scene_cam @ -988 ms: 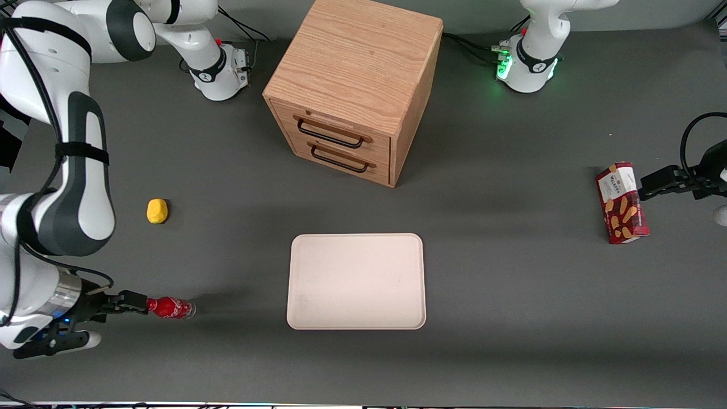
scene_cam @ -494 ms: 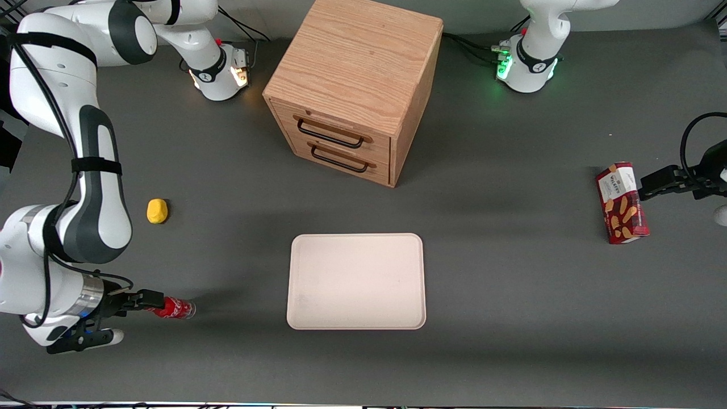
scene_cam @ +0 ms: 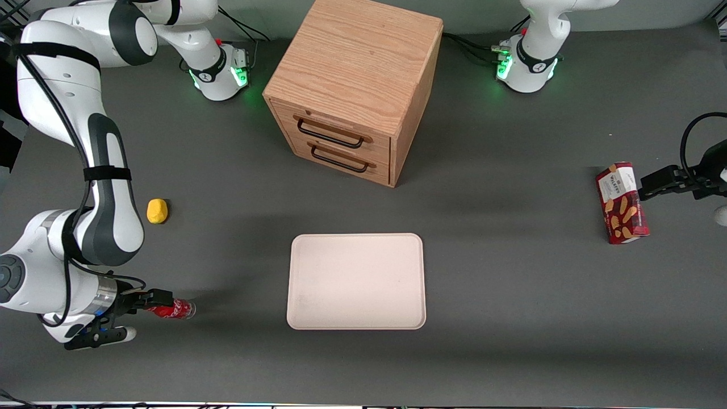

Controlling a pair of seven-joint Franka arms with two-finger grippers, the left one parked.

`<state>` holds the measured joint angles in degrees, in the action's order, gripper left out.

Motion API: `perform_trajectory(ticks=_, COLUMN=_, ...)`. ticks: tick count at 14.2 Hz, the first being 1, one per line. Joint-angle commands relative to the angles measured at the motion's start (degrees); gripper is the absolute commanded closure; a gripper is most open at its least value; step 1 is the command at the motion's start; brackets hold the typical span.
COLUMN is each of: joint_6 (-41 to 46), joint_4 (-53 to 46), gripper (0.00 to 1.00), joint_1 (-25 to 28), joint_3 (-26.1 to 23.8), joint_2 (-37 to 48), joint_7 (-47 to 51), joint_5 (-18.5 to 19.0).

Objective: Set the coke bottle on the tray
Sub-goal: 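Close the right gripper around the red bottle's body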

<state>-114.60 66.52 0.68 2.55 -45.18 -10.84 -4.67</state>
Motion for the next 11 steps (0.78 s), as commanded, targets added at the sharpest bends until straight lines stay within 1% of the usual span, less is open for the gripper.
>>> perform_trajectory(ticks=1, joint_6=-0.6, joint_4=1.1, gripper=0.18, joint_1=0.1, joint_3=0.2, joint_2=1.1, joint_7=-0.4, joint_5=-0.6)
perform_trajectory(ticks=3, joint_6=-0.6, joint_4=0.9, gripper=0.54, joint_1=0.1, joint_3=0.3, joint_2=1.4, joint_7=-0.3, joint_5=-0.4)
perform_trajectory(ticks=4, joint_6=-0.6, joint_4=0.8, gripper=0.68, joint_1=0.1, joint_3=0.3, joint_2=1.5, joint_7=-0.3, joint_5=-0.4)
perform_trajectory(ticks=6, joint_6=-0.5, joint_4=0.8, gripper=0.92, joint_1=0.1, joint_3=0.3, joint_2=1.6, joint_7=-2.2, joint_5=-0.4)
perform_trajectory(ticks=7, joint_6=-0.5, joint_4=0.8, gripper=1.00, joint_1=0.1, joint_3=0.4, joint_2=1.6, joint_7=-2.7, joint_5=-0.4)
perform_trajectory(ticks=11, joint_6=-0.4, joint_4=0.8, gripper=1.00, joint_1=0.1, joint_3=0.4, joint_2=1.6, joint_7=-2.8, joint_5=-0.4)
